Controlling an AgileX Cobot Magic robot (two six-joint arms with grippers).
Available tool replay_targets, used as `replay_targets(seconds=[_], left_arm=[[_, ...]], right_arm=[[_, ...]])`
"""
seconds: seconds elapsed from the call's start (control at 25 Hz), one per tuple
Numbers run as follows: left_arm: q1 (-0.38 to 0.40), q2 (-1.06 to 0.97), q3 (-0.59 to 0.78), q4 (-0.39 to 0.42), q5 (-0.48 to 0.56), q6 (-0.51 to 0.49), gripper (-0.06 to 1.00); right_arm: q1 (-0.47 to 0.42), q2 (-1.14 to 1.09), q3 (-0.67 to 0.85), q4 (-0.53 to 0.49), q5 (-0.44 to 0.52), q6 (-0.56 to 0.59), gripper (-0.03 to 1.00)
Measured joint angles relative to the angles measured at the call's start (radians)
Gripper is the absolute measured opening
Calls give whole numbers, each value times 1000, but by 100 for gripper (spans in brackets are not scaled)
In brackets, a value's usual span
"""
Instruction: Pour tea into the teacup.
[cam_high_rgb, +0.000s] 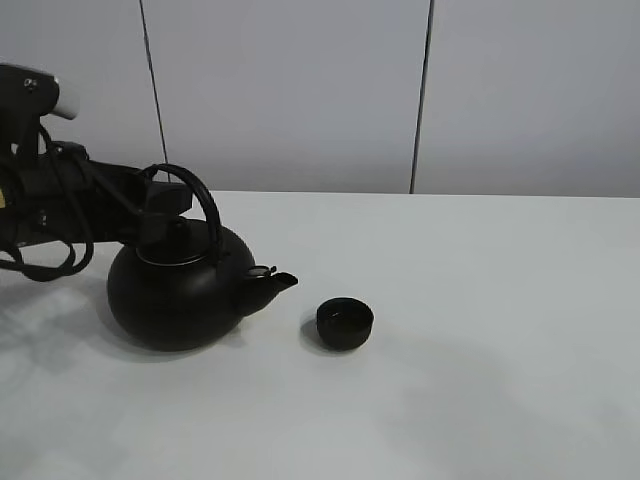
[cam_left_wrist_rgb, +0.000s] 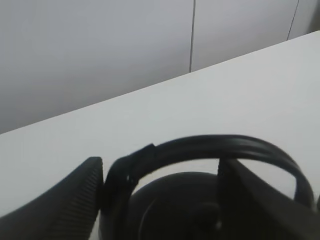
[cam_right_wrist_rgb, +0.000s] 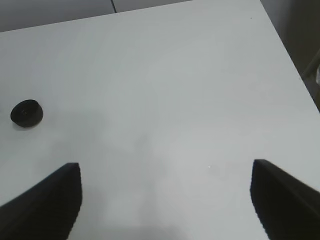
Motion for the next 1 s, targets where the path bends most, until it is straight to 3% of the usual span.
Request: replay_targets(seconds=[0.28, 0.64, 0.72, 0.84, 1.0], left_arm=[[0, 0, 90, -12, -146, 7, 54], [-1, -131, 187, -69, -112, 6, 68], [-1, -223, 176, -81, 16, -6, 69], [-2, -354, 103, -79, 352, -25, 69], [-3, -487, -92, -62, 781, -65, 69]], right_arm=[[0, 0, 0, 0, 0, 0, 63], [0, 0, 0, 0, 0, 0, 63], [0, 0, 0, 0, 0, 0, 63], [0, 0, 0, 0, 0, 0, 63], [0, 0, 0, 0, 0, 0, 63]])
